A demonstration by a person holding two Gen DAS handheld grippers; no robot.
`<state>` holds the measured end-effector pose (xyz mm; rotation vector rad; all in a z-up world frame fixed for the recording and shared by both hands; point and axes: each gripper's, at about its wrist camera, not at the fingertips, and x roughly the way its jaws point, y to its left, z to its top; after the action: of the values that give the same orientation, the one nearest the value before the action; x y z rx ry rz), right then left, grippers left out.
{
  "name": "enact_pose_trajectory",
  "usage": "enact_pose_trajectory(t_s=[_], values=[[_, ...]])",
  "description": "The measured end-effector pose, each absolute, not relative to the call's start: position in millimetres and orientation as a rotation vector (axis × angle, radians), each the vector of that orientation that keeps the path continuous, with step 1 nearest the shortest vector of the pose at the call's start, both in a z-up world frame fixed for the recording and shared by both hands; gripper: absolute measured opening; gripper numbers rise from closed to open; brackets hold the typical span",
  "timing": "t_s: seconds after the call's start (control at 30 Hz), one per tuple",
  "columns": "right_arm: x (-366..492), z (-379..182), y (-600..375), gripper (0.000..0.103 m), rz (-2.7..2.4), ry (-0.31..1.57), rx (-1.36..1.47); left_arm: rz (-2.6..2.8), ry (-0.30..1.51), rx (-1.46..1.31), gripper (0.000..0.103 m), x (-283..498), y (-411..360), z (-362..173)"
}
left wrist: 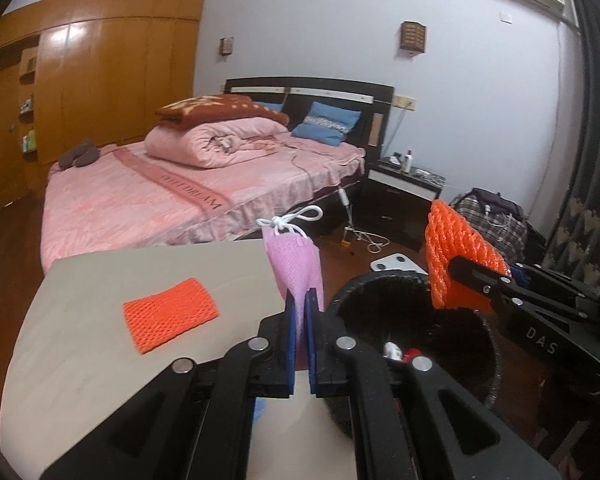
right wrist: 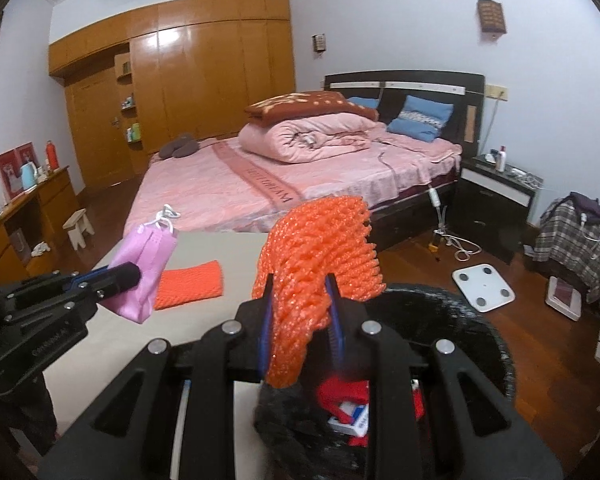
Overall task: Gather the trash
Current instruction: 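Carry the orange sleeve and pink strip over the black bin and open both tools, then move back to the table and grasp the blue shoe covers with the right tool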
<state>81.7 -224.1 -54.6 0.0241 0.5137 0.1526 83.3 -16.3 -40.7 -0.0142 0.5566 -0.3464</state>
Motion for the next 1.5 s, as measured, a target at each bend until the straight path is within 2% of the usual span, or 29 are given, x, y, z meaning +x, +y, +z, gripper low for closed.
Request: enact_pose_trajectory(t_s=[0.6, 1.03, 1.1, 1.17, 1.23, 1.33, 1.4, 1.43, 1.47, 1.5], values=[[69, -72, -285, 0.022, 0.005, 0.535, 0.045, -0.51, 0.568, 0.045, 0.005, 91, -91, -55], [85, -115, -320, 0.024, -0.039, 0.62, 0.062, -0.6, 0.65, 0.058, 0.005, 128, -138, -101], [88, -123, -325, 0.029, -0.047, 0.633, 0.061, -0.615, 0.665, 0.049, 0.005, 133, -144, -108], [92, -132, -329, 0.039, -0.058, 0.643, 0.062, -0.63, 0.683, 0.042, 0.013, 138, -147, -114], [97, -141, -334, 0.049, -0.079, 0.658, 0.055, -0.644, 0.708, 0.023, 0.034, 145, -147, -120], [100, -151, -338, 0.063, -0.1, 0.677, 0.054, -0.632, 0.723, 0.002, 0.045, 148, -141, -125], [100, -154, -339, 0.077, -0.114, 0.679, 0.054, -0.609, 0.721, 0.003, 0.052, 150, -134, -126], [100, -155, -339, 0.088, -0.123, 0.678, 0.054, -0.595, 0.715, 0.003, 0.059, 150, -129, -125], [100, -155, -340, 0.093, -0.126, 0.674, 0.054, -0.577, 0.703, 0.004, 0.062, 150, -122, -124], [98, -154, -338, 0.094, -0.125, 0.668, 0.055, -0.562, 0.694, 0.005, 0.068, 150, -118, -122]])
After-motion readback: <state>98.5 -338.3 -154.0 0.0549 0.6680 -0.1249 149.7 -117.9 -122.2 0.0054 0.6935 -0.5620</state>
